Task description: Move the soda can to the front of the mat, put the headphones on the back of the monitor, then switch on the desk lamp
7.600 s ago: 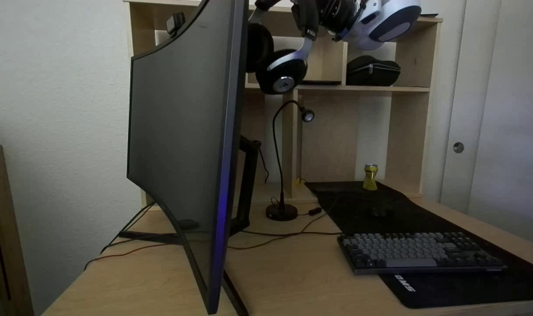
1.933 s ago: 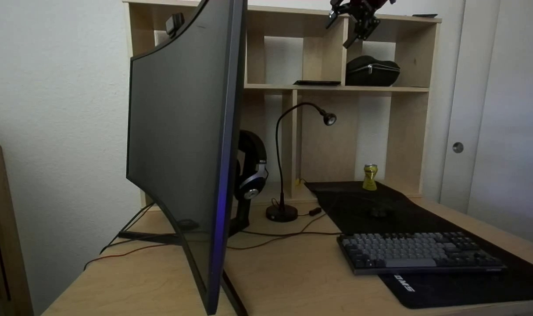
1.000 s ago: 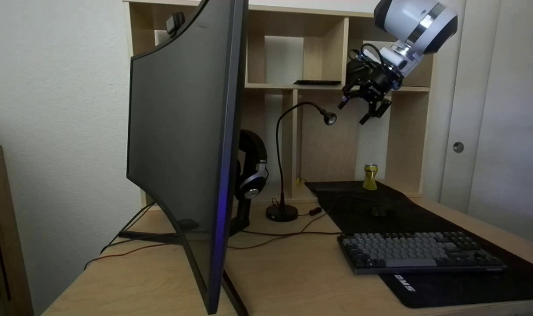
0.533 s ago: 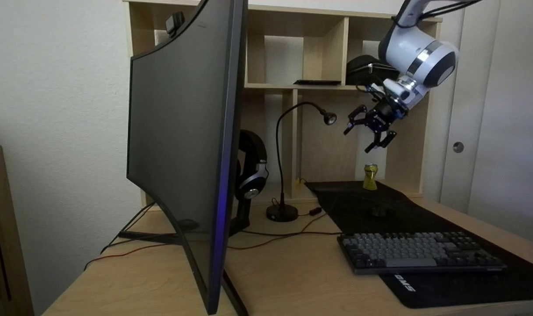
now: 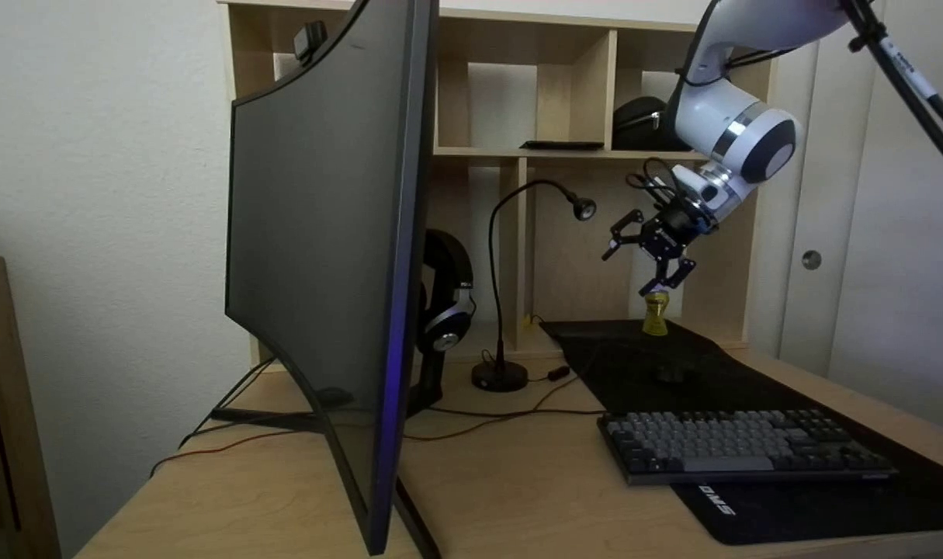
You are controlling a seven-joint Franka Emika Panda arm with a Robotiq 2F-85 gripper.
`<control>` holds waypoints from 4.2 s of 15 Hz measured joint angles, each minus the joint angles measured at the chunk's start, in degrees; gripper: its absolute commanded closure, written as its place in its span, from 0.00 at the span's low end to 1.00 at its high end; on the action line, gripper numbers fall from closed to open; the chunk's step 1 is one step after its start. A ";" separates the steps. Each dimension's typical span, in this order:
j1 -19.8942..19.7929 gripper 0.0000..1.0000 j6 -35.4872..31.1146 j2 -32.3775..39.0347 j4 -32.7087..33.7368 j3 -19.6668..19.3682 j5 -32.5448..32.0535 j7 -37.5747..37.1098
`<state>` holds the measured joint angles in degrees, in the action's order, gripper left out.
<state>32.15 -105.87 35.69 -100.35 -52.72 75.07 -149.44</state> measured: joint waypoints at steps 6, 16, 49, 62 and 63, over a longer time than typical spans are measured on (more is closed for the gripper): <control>3.76 0.00 19.38 7.26 -7.61 -12.99 11.38 0.13; -4.87 0.00 18.76 -4.87 -6.58 1.66 -17.67 7.12; -30.18 0.00 29.26 -5.12 19.79 48.37 -60.24 34.76; -32.22 0.00 31.48 3.10 34.65 48.65 -65.98 58.56; -31.70 0.00 29.45 4.10 35.88 48.66 -66.86 60.14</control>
<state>0.45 -76.42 39.79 -64.47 -4.06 8.21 -89.30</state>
